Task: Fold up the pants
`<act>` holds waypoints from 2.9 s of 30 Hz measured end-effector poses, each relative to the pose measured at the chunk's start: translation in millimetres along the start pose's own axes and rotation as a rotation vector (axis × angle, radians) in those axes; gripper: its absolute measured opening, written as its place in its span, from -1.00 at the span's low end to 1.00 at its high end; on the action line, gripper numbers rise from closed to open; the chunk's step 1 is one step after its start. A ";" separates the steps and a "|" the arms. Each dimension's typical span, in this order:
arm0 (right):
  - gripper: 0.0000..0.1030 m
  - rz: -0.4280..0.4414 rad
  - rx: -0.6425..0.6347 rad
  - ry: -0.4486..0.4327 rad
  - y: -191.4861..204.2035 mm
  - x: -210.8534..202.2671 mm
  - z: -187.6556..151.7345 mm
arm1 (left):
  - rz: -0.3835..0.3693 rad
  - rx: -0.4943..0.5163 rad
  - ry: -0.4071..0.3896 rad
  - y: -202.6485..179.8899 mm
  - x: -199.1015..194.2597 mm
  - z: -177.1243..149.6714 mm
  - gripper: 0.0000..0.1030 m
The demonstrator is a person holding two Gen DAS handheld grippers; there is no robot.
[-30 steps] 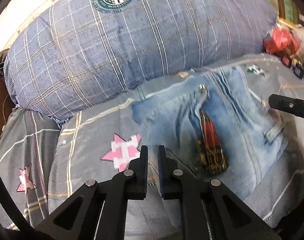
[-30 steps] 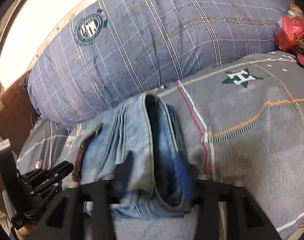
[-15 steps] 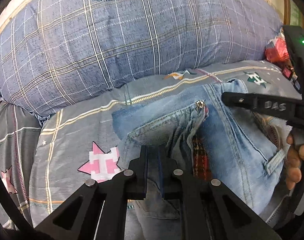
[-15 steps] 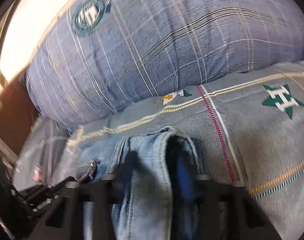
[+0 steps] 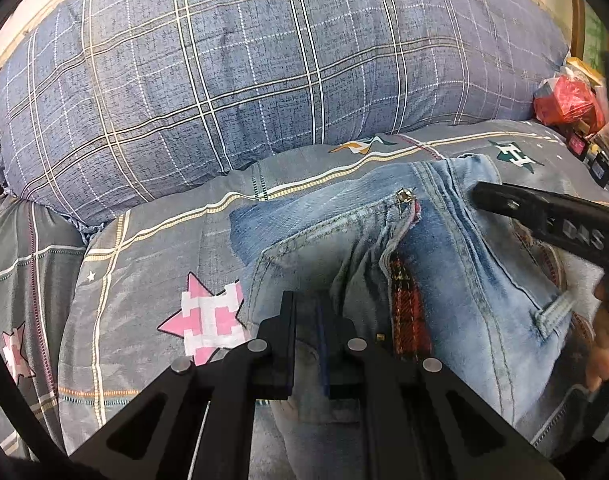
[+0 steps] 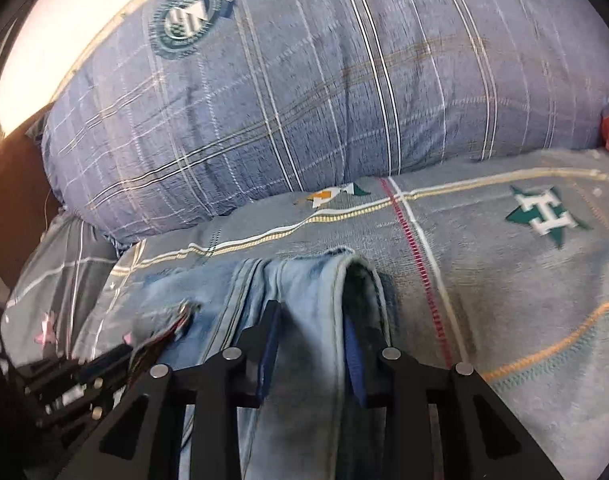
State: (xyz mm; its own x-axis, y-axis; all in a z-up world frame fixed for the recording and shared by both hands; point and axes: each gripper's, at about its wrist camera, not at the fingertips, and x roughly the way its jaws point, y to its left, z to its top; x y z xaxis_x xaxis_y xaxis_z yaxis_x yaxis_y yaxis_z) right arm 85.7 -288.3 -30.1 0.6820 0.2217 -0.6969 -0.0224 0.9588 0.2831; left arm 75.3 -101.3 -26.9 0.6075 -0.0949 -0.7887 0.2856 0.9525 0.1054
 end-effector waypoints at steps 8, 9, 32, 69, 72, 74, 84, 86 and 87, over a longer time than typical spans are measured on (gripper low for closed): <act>-0.34 -0.026 -0.110 -0.018 18.6 -47.6 -35.6 | -0.015 -0.022 -0.027 12.2 -14.3 -19.8 -0.83; -0.31 -0.025 -0.112 -0.013 20.0 -50.7 -40.7 | -0.014 -0.023 -0.028 11.8 -14.3 -22.1 -0.83; 0.27 0.003 -0.085 0.004 9.6 -17.1 -83.8 | 0.031 -0.004 0.035 -1.5 6.5 -35.0 -0.83; 0.51 0.336 0.425 0.066 -71.7 -40.0 -86.7 | -0.187 -0.280 0.098 62.6 -0.1 -41.2 0.21; 0.51 0.322 0.431 0.091 -72.1 -34.3 -87.8 | -0.185 -0.268 0.104 59.0 1.6 -40.2 0.22; 0.52 0.328 0.452 0.106 -74.5 -31.0 -89.2 | -0.181 -0.265 0.101 58.2 2.6 -39.9 0.22; 0.65 0.326 0.381 0.169 -67.5 -11.9 -71.6 | -0.247 -0.323 0.134 75.4 17.3 -30.3 0.26; 0.65 0.333 0.375 0.174 -68.5 -9.2 -69.1 | -0.282 -0.339 0.154 79.2 21.3 -28.1 0.26; 0.65 0.335 0.376 0.168 -67.9 -8.7 -69.5 | -0.299 -0.349 0.165 79.7 23.3 -27.7 0.26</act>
State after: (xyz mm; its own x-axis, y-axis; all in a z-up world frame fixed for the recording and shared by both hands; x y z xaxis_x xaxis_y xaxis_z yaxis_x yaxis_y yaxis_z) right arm 30.4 -343.0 -89.1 0.5554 0.5596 -0.6151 0.0656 0.7079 0.7032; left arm 91.7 -19.6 -53.7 0.4029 -0.3585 -0.8421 0.1462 0.9335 -0.3274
